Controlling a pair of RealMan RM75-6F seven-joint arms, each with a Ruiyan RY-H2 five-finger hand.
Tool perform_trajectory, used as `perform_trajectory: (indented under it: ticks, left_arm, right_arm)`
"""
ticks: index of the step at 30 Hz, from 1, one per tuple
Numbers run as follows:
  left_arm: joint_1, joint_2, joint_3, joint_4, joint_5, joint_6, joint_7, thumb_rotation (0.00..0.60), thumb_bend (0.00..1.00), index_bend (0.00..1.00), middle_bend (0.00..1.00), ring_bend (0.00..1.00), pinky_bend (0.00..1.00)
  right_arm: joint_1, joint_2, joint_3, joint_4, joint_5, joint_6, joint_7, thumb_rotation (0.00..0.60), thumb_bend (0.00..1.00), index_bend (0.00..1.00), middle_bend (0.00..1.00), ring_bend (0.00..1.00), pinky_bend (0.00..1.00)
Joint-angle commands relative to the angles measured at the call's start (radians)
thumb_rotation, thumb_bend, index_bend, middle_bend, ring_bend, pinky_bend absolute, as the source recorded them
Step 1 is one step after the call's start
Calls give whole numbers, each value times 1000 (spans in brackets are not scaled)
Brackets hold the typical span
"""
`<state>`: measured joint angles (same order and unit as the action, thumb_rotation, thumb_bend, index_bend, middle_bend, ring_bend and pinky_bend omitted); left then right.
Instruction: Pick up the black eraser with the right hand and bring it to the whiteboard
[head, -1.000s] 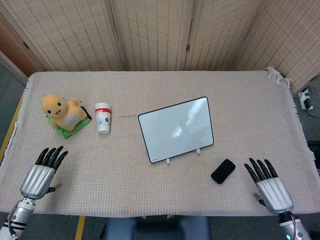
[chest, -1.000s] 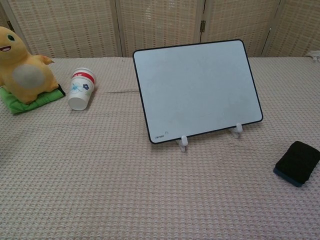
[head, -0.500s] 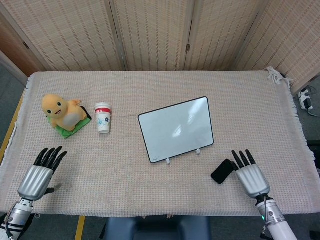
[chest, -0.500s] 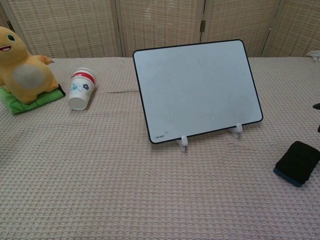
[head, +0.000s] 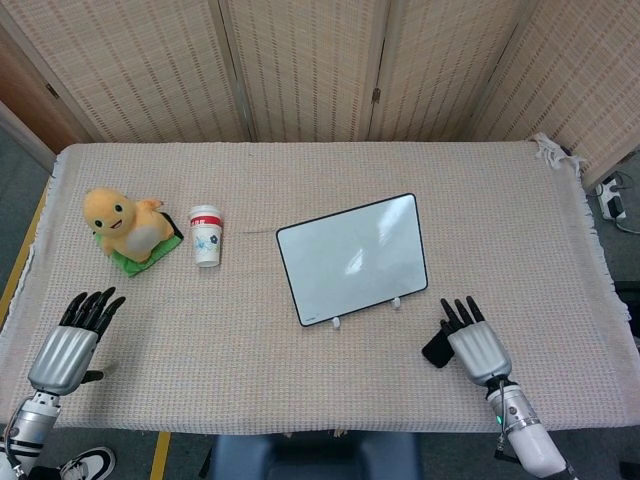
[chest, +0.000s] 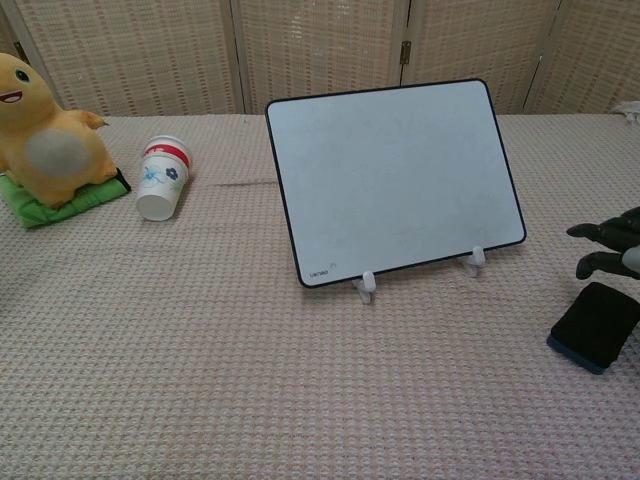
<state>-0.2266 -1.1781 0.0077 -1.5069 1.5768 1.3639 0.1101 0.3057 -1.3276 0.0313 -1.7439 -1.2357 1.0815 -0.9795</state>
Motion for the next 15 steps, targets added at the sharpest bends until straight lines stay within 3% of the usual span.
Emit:
perform_trajectory:
  ticks: [1,15]
  left_arm:
    - [0,2,2,-3,2,0,2,600,165,0,0,0,0]
    - [3,12,10,-17,6,0,3,600,230,0,0,0,0]
  right_arm:
    - [11,-12,-8,14,11,-5,0,600,254,254,0,0,0]
    - [56,-90,-19,98,41,4,32,600,253,357,0,0,0]
